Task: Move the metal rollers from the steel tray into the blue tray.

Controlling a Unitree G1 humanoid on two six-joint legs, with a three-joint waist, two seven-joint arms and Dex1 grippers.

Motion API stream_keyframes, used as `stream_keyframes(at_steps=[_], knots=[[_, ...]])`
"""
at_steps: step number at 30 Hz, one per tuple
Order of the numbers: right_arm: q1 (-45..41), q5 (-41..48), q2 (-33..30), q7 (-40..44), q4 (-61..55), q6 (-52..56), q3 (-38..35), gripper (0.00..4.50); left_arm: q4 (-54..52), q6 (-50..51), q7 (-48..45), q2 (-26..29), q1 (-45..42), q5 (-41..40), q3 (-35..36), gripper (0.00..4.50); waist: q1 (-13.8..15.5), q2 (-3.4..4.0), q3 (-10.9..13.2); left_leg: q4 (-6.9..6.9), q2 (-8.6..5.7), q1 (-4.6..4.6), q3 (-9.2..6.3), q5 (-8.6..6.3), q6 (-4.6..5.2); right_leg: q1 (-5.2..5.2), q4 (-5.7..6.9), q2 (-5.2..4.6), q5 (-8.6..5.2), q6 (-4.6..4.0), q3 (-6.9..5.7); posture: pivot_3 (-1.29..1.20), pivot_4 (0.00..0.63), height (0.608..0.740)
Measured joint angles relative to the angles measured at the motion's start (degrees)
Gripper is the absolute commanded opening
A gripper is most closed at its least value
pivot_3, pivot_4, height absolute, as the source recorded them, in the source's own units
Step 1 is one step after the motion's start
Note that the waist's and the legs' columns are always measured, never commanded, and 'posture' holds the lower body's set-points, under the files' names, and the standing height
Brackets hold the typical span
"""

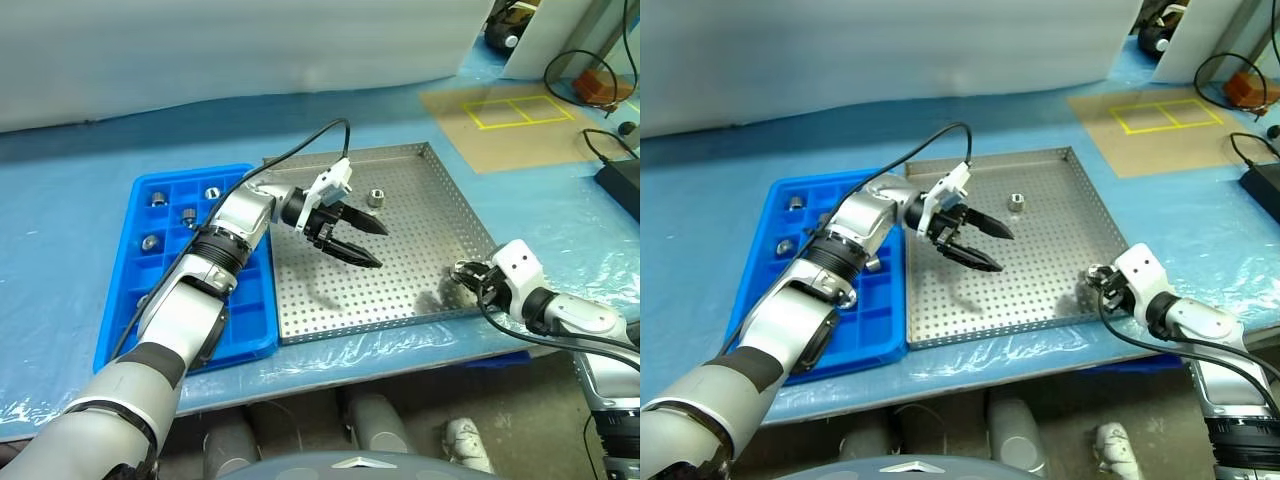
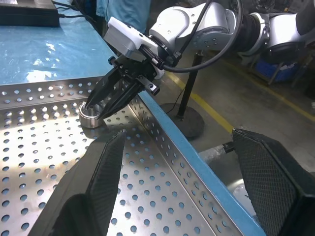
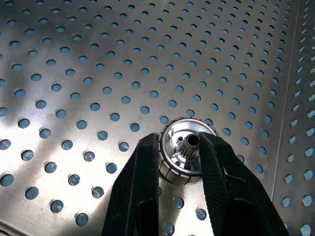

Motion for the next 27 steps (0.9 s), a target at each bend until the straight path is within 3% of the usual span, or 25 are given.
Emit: stream_keyframes(at_steps=[3, 8, 14, 22, 27], knots=[[-1.0, 0.9, 0.0, 0.2, -1.6, 2.9, 0.4, 0.78, -0.2, 0.0, 0.0, 0.0, 0.0, 0.0, 0.0, 3.66, -0.2, 0.04, 0.0, -0.05, -0.05, -0.16, 0.00, 0.00, 0.00, -0.27, 0.00, -0.01, 0.00, 0.00, 0.05, -0.47, 0.150, 0.740], [-10.1, 8.4, -5.5, 6.8, -9.2, 12.3, 0.8, 0.78, -0.2, 0.0, 0.3, -0.4, 0.0, 0.0, 0.2, 3.66, 0.1, 0.98, 0.3, -0.15, -0.43, -0.34, 0.00, -0.08, 0.15, -0.47, 0.15, -0.24, 0.83, -0.38, 0.30, -0.47, 0.150, 0.740], [-17.7, 10.8, -11.2, 11.2, -9.2, 15.3, 1.4, 0.78, -0.4, 0.0, 1.2, -0.7, 0.9, 0.0, 1.1, 3.66, 2.4, 1.01, 0.3, -0.76, -0.33, -0.43, -0.02, 0.02, 0.37, -0.53, -0.09, -0.14, 0.78, -0.31, 0.16, -0.45, 0.150, 0.740], [-24.1, 14.9, -7.5, 11.3, -13.6, 19.1, 7.7, 0.78, -1.8, 1.8, 3.6, 2.3, 0.7, -0.6, 4.9, 3.66, 5.0, 1.02, 0.3, -0.73, -0.31, -0.40, 0.01, 0.03, 0.34, -0.59, 0.06, -0.14, 0.79, -0.32, 0.16, -0.36, 0.150, 0.740], [-27.2, 14.0, -2.8, 11.1, -10.9, 17.2, 13.9, 0.78, -2.2, 5.0, 5.3, 11.8, -0.5, -1.6, 10.4, 3.66, 6.4, 1.01, 0.4, -0.66, -0.30, -0.04, 0.02, 0.11, -0.21, -0.57, 0.52, -0.13, 0.79, -0.32, 0.23, -0.22, 0.150, 0.740]])
